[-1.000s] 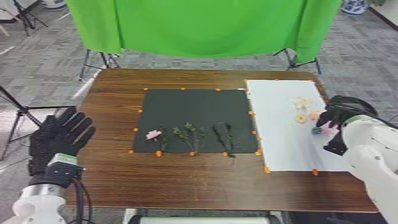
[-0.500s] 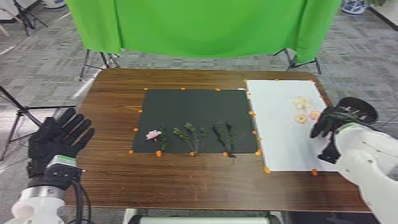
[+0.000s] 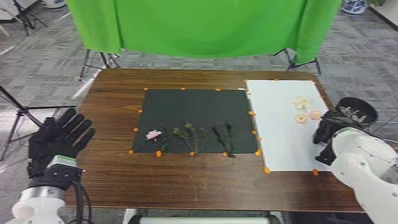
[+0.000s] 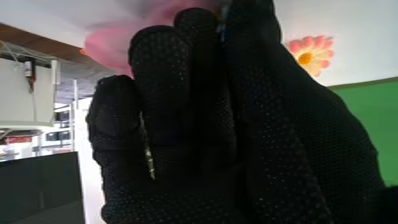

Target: Arrange flowers

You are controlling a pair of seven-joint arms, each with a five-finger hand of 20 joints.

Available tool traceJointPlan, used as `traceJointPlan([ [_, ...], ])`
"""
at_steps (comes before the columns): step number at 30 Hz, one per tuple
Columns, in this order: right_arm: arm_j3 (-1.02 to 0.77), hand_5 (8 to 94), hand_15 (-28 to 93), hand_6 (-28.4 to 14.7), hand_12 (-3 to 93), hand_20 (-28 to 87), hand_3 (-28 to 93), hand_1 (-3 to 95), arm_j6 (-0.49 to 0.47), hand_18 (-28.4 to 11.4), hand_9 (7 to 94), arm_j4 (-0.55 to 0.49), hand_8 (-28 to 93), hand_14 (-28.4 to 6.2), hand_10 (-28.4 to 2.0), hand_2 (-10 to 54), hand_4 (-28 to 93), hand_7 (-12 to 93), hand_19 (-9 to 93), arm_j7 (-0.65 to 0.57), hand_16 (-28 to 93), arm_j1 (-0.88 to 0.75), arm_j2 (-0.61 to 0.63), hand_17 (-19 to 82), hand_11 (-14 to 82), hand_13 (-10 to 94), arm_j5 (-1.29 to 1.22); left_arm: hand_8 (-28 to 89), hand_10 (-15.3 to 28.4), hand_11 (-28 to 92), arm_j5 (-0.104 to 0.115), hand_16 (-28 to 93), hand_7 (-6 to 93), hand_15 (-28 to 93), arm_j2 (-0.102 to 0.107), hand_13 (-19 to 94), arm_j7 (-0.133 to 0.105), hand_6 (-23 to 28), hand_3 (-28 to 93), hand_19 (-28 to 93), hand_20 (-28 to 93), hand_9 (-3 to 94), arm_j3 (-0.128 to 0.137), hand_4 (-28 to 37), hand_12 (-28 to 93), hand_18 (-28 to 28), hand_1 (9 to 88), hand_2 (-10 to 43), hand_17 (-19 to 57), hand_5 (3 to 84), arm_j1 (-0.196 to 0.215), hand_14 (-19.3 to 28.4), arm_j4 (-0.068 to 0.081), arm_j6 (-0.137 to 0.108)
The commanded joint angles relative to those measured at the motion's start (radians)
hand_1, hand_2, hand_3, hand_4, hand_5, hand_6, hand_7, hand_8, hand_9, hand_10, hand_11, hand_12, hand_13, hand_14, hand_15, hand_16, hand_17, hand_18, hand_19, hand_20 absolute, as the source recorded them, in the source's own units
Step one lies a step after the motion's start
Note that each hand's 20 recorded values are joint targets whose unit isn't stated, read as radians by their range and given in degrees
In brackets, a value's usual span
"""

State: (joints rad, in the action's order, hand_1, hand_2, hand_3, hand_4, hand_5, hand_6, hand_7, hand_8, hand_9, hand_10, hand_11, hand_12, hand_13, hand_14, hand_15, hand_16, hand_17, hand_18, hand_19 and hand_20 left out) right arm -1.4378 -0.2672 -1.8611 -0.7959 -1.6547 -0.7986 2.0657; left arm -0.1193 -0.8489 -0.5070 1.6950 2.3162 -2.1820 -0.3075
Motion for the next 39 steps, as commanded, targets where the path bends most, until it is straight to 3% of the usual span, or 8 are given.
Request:
traceJointPlan([
  [1,0.010,72.8,52,0.5,41.1,36,68,58.4,0.057,-21.6,86.7,-0.042,3,-8.7,-9.6,-9.5,-28,33,83,0.006,36,-0.017,0.006,37,10.9,72,0.037,-9,16.6,27,0.006,-6,16.2,49,-0.009,29,0.004,10.2,72,42,11,40.0,0.006,-28.3,14,16.8,30.4,14.6,-6.0,45.5,0.018,16.9,-0.009,0.000],
  [5,0.014,72.2,52,0.0,40.2,36,69,58.4,0.090,-21.5,85.1,-0.091,4,-8.3,-9.1,-8.8,-28,34,83,0.019,36,-0.005,0.016,37,9.0,72,0.071,-9,16.5,27,0.007,-6,16.3,48,-0.009,29,0.000,10.2,72,42,11,39.9,0.007,-28.3,14,16.8,30.3,14.6,-6.0,45.5,0.026,17.0,-0.011,0.000],
  [9,0.031,71.9,51,-0.4,39.1,36,69,58.4,0.118,-21.3,84.7,-0.142,4,-7.9,-9.4,-8.5,-28,35,83,0.036,37,0.020,0.020,37,7.9,71,0.088,-9,16.6,27,0.003,-6,16.4,48,-0.009,29,0.012,10.2,72,42,11,39.9,0.011,-28.3,14,16.8,30.3,14.6,-6.0,45.4,0.022,17.0,-0.007,0.002],
  [15,0.192,71.7,51,-0.7,39.1,36,70,58.1,0.144,-21.4,84.7,-0.147,4,-8.0,-9.7,-8.7,-28,35,83,0.112,37,0.199,-0.046,36,7.8,71,0.092,-9,16.6,27,0.005,-6,16.1,48,-0.004,29,0.014,10.3,72,42,11,40.0,0.028,-28.3,14,16.8,30.2,14.6,-6.0,45.5,0.036,16.9,-0.010,-0.002],
  [25,0.564,71.8,50,-0.9,39.0,36,72,56.7,0.150,-21.4,84.8,0.011,5,-8.3,-10.1,-9.3,-28,36,83,0.298,38,0.553,-0.314,36,8.5,71,0.055,-9,16.6,27,-0.001,-6,16.2,48,0.007,29,0.026,10.2,72,42,11,39.9,0.019,-28.3,14,16.8,30.2,14.6,-6.1,45.5,0.012,16.9,-0.002,-0.002],
  [32,0.726,71.6,50,-0.8,39.3,36,73,56.4,0.135,-21.3,84.6,0.114,5,-8.4,-9.6,-9.4,-28,37,82,0.381,39,0.637,-0.449,36,8.5,71,0.111,-9,16.5,27,-0.002,-6,16.1,48,0.020,29,0.028,10.3,72,42,11,39.9,-0.016,-28.3,14,16.8,30.3,14.5,-6.1,45.5,-0.030,16.9,0.002,-0.009],
  [39,0.824,71.3,49,-0.6,39.4,36,73,56.3,0.093,-21.3,84.2,0.256,4,-8.3,-9.3,-9.5,-28,37,82,0.360,39,0.704,-0.525,36,8.5,71,0.151,-9,16.6,27,-0.004,-6,16.2,48,0.036,29,0.029,10.2,72,42,11,39.9,-0.040,-28.3,14,16.8,30.3,14.5,-6.1,45.5,-0.065,17.0,0.005,-0.011],
])
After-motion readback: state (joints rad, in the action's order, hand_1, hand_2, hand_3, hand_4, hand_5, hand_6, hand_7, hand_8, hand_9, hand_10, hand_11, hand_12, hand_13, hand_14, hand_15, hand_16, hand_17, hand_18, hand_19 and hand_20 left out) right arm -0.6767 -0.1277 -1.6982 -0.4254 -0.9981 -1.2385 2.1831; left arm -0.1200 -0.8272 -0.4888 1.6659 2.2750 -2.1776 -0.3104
